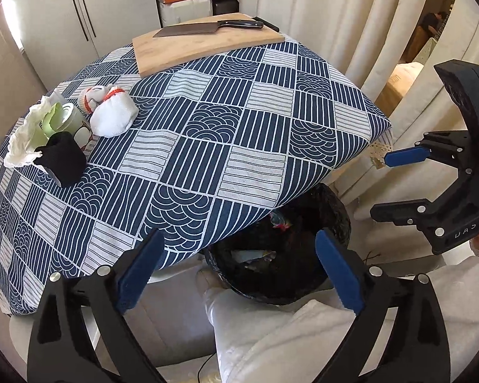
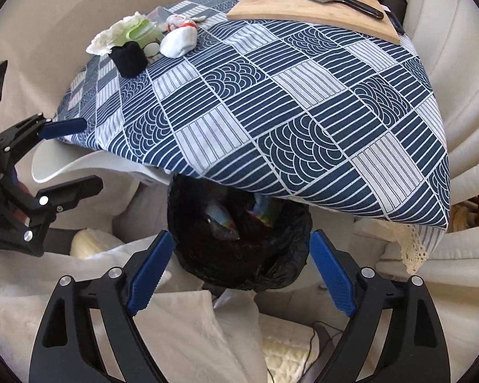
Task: Collect trash
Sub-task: 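Carry the pink paper cup with the left tool to the bin and release, then grasp the crumpled white tissue with the left tool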
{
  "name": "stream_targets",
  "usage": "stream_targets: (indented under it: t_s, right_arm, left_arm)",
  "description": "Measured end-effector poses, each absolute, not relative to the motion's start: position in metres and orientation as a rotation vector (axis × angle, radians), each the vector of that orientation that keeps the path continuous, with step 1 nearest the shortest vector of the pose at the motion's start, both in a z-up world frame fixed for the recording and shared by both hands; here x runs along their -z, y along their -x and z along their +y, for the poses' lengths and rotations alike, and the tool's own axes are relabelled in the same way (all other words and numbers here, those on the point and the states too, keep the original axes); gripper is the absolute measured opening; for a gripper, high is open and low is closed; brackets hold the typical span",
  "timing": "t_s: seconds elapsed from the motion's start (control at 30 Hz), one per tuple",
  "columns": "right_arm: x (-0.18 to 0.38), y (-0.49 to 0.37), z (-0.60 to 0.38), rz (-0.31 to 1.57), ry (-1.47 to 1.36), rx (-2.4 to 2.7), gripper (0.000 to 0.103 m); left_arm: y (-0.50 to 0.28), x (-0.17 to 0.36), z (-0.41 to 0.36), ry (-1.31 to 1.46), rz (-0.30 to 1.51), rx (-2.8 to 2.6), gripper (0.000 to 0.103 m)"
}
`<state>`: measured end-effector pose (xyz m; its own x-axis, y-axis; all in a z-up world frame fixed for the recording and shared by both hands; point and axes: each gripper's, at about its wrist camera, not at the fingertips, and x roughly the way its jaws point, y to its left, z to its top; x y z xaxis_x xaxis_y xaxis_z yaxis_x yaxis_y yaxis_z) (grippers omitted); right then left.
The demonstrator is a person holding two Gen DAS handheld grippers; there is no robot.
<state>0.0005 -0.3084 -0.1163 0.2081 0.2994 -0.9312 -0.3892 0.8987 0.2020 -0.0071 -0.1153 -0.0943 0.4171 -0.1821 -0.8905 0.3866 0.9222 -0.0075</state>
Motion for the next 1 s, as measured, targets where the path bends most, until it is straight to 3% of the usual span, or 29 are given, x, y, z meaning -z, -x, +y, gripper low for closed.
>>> stream_targets:
  t_s: [0.4,1.0]
  right_arm:
    - [0.112,-0.019,-0.297,1.258,0.097,-0.478,0.088]
    - [0.102,-0.080,-0.221,1.235,0.173,-0.530,0.089]
  left_arm:
    - [-0.007,0.089,-0.090,-0.162,1.060,0.270,0.097]
    - [-0.052,0.071,0.010,-0.023,1.039,0.070,0.097]
